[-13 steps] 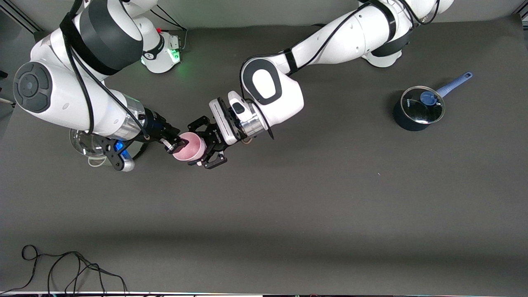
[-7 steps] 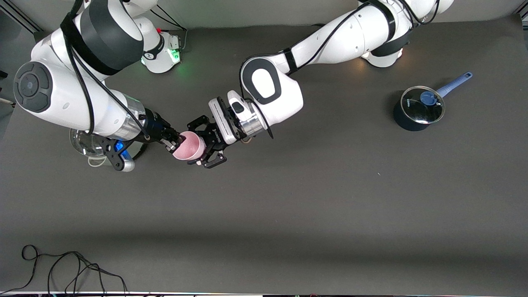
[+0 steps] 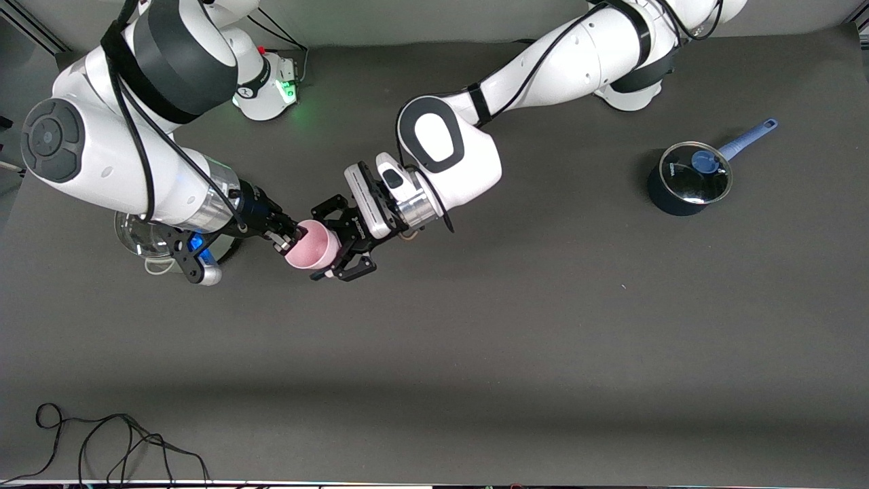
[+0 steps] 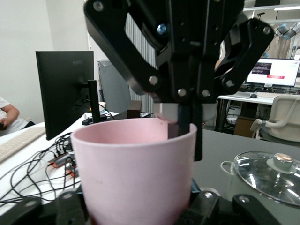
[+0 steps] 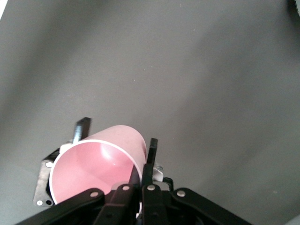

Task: Transfer pink cup from left to right arm
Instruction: 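Close the right gripper on the cup while the left gripper opens, then carry the cup with the right gripper while the left gripper withdraws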

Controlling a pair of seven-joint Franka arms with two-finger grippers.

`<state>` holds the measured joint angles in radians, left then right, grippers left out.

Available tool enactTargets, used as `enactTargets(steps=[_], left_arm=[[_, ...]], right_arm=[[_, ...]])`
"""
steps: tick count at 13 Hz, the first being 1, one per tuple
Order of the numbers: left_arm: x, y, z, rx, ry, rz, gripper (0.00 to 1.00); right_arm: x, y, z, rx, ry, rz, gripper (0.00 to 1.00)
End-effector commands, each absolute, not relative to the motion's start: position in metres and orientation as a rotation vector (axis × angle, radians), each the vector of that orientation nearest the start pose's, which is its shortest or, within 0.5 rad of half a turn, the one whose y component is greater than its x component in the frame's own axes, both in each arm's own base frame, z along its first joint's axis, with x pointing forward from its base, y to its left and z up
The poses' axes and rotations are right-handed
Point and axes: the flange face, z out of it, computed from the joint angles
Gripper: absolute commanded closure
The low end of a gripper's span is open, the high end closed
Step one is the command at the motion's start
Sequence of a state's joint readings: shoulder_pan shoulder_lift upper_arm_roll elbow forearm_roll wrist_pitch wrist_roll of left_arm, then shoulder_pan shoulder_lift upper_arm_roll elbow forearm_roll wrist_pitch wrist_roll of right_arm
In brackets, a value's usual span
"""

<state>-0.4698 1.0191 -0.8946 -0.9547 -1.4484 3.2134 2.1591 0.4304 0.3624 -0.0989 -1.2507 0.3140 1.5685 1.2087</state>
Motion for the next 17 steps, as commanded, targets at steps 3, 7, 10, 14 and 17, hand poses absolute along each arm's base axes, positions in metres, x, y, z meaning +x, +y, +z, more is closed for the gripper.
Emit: enactTargets(steps=[3, 7, 10, 14, 17], left_arm=[[0.551, -0.576, 0.408, 1.731, -1.041, 1.46, 0.0], [0.594, -0.54, 0.4, 1.707, -1.175, 1.552, 0.0], [0.633, -0.497, 0.377, 1.602, -1.327, 1.514, 0.0], [0.67, -0.399, 0.347, 1.421, -1.64, 1.364, 0.0], [0.691, -0.318, 0.329, 1.258, -1.875, 1.195, 0.0]], right_arm=[[0.621, 0.253, 0.578, -2.697, 1.279, 0.187, 1.0], [0.643, 0.23, 0.584, -2.772, 1.244, -0.081, 1.0], [0.664, 0.156, 0.588, -2.839, 1.141, -0.137, 1.0], [0.676, 0.033, 0.594, -3.004, 0.75, -0.165, 1.0], [0.666, -0.05, 0.598, -3.105, 0.39, -0.11, 1.0]])
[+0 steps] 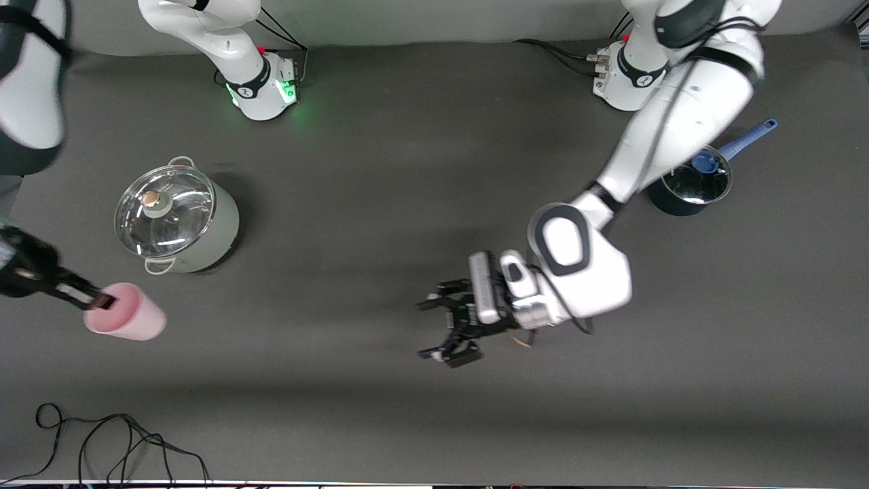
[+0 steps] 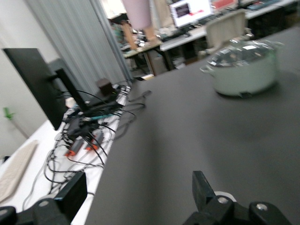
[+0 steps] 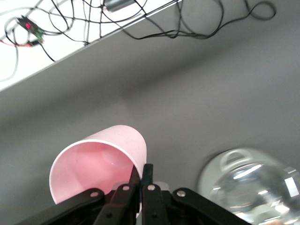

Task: Transfer pink cup from left to right arm
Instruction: 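Carry the cup with the right gripper while the left gripper withdraws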

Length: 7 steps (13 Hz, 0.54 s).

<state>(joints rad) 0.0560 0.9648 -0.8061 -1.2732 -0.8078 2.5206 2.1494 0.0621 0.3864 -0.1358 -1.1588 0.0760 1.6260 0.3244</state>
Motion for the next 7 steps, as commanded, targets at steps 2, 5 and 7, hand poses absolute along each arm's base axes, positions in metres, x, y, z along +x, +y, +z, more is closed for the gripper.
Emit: enactTargets(steps=[2, 5, 7], left_arm=[[0.7, -0.247, 0.323, 1.184, -2.004, 1.002, 0.0], [0.702, -0.133, 0.327, 1.173, -2.104, 0.682, 0.0], [0.697, -0.072, 0.339, 1.159, -2.135, 0.517, 0.0]], right_arm=[[0.661, -0.095, 0.593, -3.134, 0.19, -0.092, 1.0], [0.656, -0.136, 0.558, -3.146, -0.058, -0.008, 1.0], [0.657, -0.164, 0.519, -3.129, -0.158, -0.01, 1.0]])
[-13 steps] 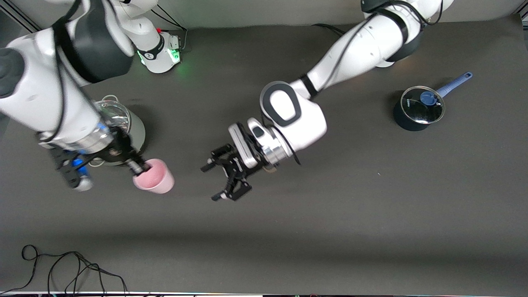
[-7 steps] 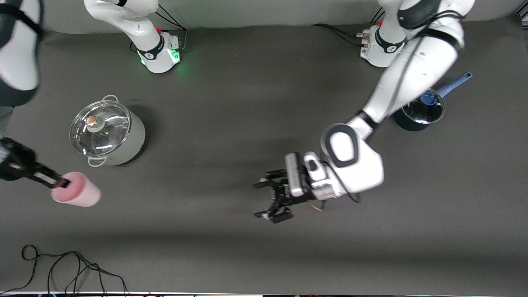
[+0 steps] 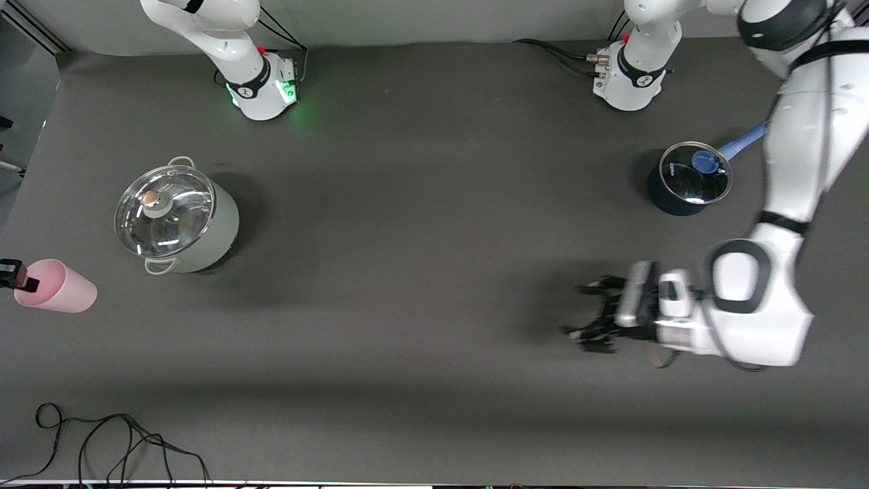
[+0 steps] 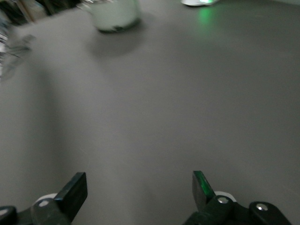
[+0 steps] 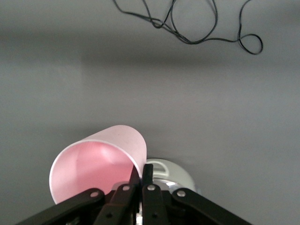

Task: Transfer pink cup from left to right arm
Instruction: 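Carry the cup with the right gripper while the left gripper withdraws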

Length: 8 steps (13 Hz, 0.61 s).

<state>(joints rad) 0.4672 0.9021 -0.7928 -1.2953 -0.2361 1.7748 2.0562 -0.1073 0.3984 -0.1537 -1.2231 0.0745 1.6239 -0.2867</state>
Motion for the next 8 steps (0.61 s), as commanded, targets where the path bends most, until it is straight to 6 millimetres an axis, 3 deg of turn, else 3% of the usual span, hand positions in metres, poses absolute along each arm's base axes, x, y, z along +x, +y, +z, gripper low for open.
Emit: enactTargets(steps=[1, 3, 4, 8], left_arm=[[0.691, -0.048, 0.347, 1.185, -2.156, 0.408, 0.0], [0.677, -0.015, 0.38, 1.303, -2.181, 0.194, 0.0], [0.67, -0.007, 0.416, 1.391, -2.243, 0.075, 0.0], [0.644, -0.014, 0.511, 1.762, -2.364, -0.317, 0.0]], right_arm=[[0.658, -0.169, 0.495, -3.129, -0.175, -0.022, 1.0], [0.667, -0.159, 0.438, -3.129, -0.222, -0.023, 1.0], [0.673, -0.154, 0.419, -3.122, -0.23, -0.021, 1.0], [0.698, -0.111, 0.347, -3.09, -0.286, 0.016, 1.0]])
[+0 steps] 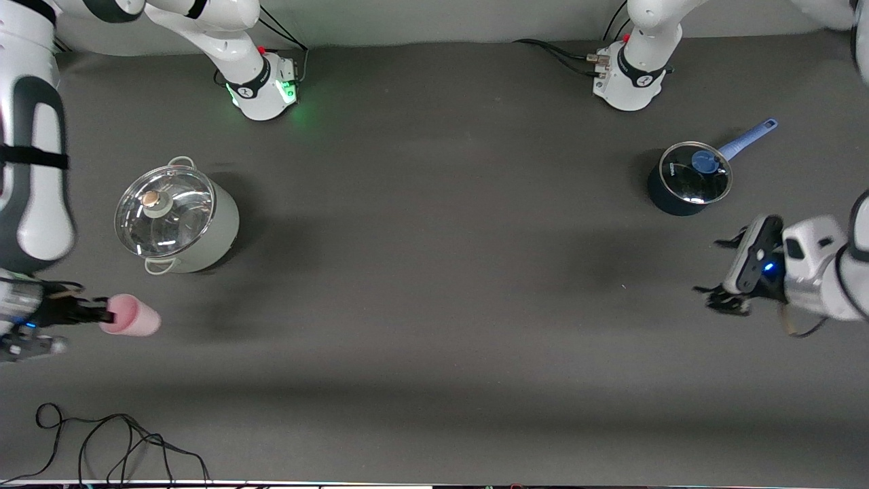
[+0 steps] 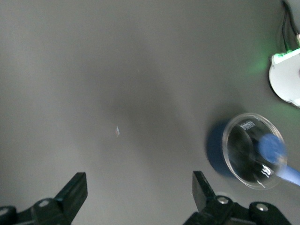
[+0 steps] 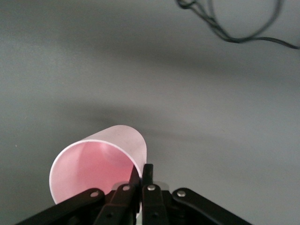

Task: Transfer pink cup from left to right arm
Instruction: 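Carry the cup with the right gripper while the left gripper withdraws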

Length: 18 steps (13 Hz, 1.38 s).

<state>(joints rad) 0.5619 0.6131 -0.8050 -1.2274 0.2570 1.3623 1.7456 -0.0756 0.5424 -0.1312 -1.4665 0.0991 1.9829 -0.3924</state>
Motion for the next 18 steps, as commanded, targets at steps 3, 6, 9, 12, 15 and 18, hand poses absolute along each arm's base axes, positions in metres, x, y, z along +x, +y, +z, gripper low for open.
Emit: enactTargets(steps=[3, 6, 9, 12, 15, 18], left_arm=[[0.636, -0.033, 0.544, -2.261, 2.253, 0.352, 0.0], [0.636, -0.05, 0.567, -2.603, 1.756, 0.289, 0.0], [0.633, -0.047, 0.57, -2.835, 1.3, 0.316, 0.0], [0.631, -0.054, 0.571, -3.052, 0.851, 0.307, 0.0], [0.628, -0.077, 0.572, -3.157, 0.372, 0.321, 0.0], [0.622, -0.106, 0.569, -3.238, 0.12, 0.399, 0.0]], right_arm=[[0.705, -0.11, 0.301, -3.096, -0.297, 0.038, 1.0], [0.705, -0.116, 0.263, -3.095, -0.295, 0.095, 1.0], [0.706, -0.123, 0.253, -3.087, -0.363, 0.096, 1.0], [0.703, -0.133, 0.245, -3.087, -0.339, 0.112, 1.0], [0.703, -0.133, 0.239, -3.086, -0.339, 0.121, 0.61], [0.704, -0.133, 0.248, -3.087, -0.336, 0.104, 0.01]])
